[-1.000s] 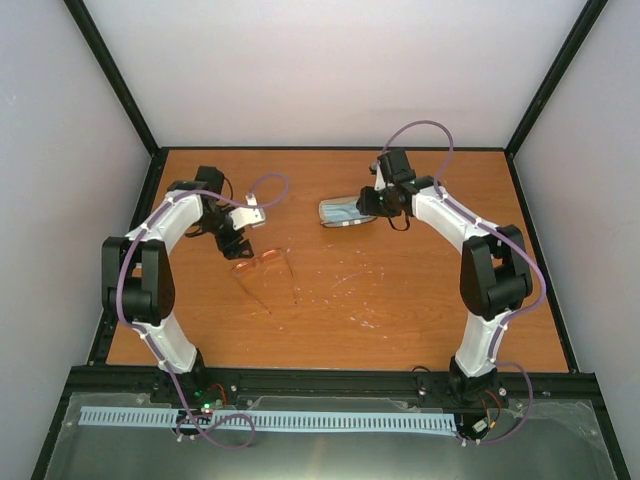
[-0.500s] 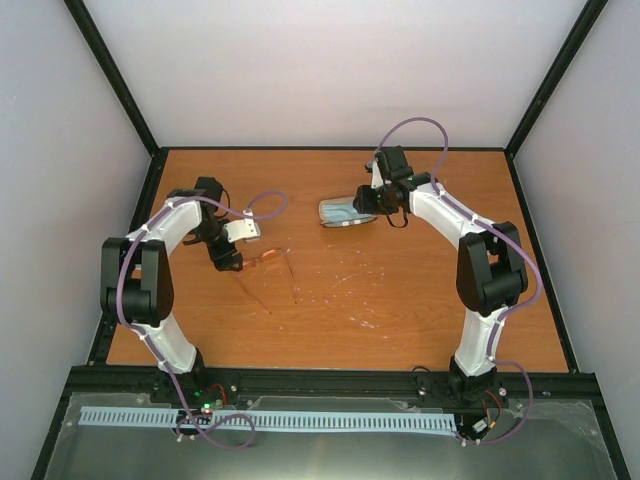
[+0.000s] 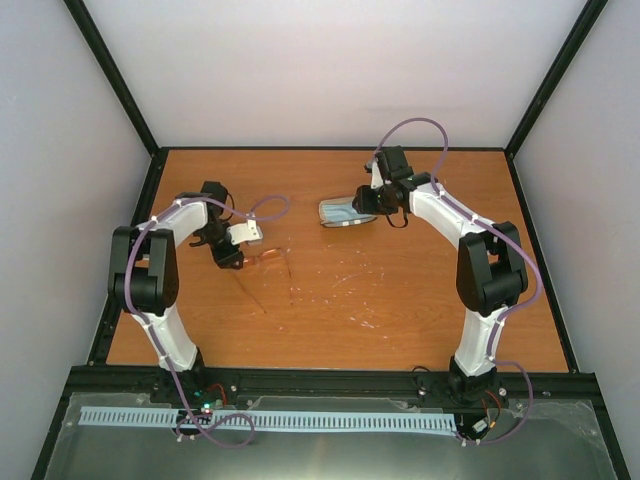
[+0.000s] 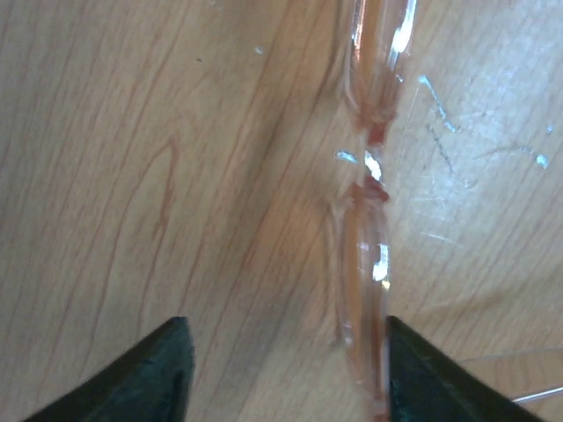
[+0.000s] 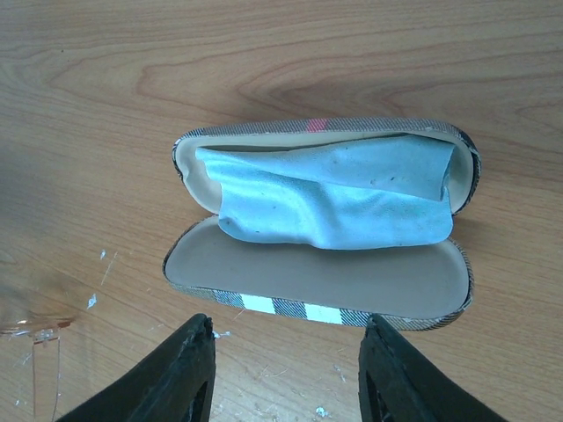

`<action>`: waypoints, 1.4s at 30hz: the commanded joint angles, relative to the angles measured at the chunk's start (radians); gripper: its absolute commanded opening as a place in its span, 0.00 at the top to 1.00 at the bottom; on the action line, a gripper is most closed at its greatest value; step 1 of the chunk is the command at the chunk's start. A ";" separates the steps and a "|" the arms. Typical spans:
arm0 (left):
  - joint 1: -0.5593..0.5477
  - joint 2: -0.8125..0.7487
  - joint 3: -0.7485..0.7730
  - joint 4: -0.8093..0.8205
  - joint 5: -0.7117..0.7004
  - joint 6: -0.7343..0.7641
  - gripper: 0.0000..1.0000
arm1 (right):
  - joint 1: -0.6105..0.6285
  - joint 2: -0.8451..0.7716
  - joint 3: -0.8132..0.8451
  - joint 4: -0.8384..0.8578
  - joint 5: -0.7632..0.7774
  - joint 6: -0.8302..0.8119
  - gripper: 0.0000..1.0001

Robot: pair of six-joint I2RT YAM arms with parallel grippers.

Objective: Organize the sunglasses
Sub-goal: Pick up the sunglasses from the center of the board.

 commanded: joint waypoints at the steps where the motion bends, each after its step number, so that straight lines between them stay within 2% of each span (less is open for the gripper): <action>1: -0.005 0.023 0.024 0.028 -0.007 -0.004 0.51 | 0.006 -0.007 0.011 0.004 -0.007 -0.006 0.55; 5: -0.009 0.031 0.027 0.031 -0.005 -0.003 0.68 | 0.007 -0.007 0.010 0.004 -0.018 -0.008 0.55; 13: -0.020 0.044 0.052 0.025 0.038 -0.015 0.85 | 0.010 -0.002 0.016 0.007 -0.053 -0.018 0.56; 18: -0.020 0.089 0.120 -0.037 0.139 -0.049 0.99 | 0.010 -0.007 0.011 0.020 -0.078 -0.025 0.56; 27: -0.015 0.171 0.297 -0.197 0.364 -0.079 0.99 | 0.004 -0.054 -0.030 0.089 -0.183 -0.016 0.55; 30: 0.009 0.243 0.422 -0.283 0.534 -0.111 1.00 | -0.034 -0.107 -0.133 0.259 -0.288 0.071 0.54; 33: 0.039 0.336 0.578 -0.396 0.719 -0.129 0.99 | -0.099 -0.188 -0.305 0.513 -0.434 0.207 0.52; 35: 0.046 0.374 0.650 -0.408 0.843 -0.186 0.99 | -0.127 -0.219 -0.389 0.665 -0.512 0.277 0.52; 39: 0.046 0.403 0.732 -0.409 1.111 -0.267 0.99 | -0.124 -0.205 -0.479 0.919 -0.656 0.406 0.53; 42: 0.041 0.417 0.743 -0.407 1.300 -0.324 0.99 | -0.101 -0.171 -0.513 1.126 -0.698 0.508 0.50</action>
